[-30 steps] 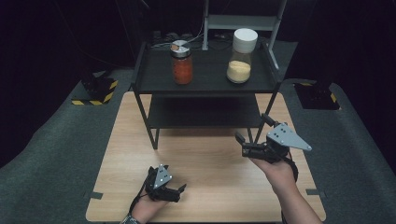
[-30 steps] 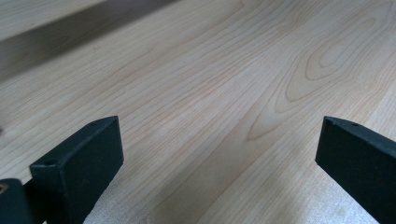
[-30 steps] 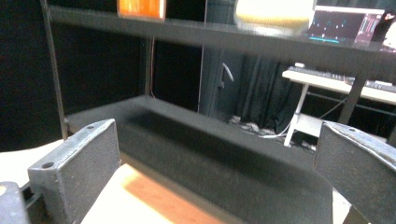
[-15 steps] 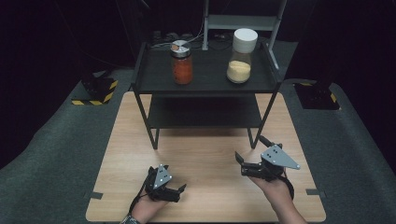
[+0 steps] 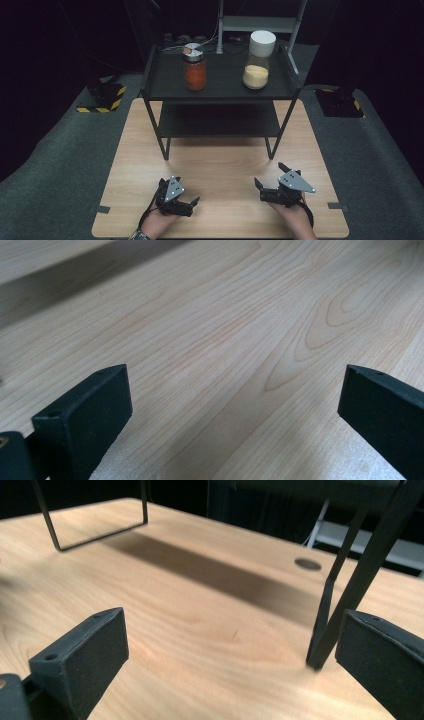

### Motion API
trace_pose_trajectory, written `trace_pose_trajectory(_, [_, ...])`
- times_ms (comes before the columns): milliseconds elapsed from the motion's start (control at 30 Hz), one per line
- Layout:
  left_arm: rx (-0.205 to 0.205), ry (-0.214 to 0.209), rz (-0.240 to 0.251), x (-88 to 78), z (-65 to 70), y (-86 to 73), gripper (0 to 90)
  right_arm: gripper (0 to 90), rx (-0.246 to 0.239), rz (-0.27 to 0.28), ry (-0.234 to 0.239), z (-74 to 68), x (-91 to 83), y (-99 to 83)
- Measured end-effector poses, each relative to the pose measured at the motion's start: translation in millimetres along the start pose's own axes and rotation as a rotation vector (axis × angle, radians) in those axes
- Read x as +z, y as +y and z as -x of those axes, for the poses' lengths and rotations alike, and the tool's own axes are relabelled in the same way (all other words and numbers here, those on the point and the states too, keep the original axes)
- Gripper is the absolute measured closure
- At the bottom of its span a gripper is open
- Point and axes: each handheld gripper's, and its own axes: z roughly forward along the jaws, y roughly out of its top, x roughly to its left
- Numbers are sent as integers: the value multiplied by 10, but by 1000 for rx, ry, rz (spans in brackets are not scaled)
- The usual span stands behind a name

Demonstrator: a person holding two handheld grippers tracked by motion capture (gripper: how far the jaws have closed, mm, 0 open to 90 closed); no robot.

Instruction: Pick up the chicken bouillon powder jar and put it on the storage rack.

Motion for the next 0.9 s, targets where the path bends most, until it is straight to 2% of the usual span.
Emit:
trace_pose_trajectory(200, [2,1,2,-3,4,-3,11,1,3,-46,-10,-22,28,-137])
trace_pose_trajectory(533, [3,4,3,-3,10,-5,11,1,-17,-92,-19,-47,45,-243])
trace_pose_trajectory(767, [16,4,4,-6,21,-7,11,1,-38,-85,-17,-68,38,-258])
trace_pose_trajectory(900, [14,9,9,-16,29,-21,11,1,-34,-81,-9,-49,30,-266])
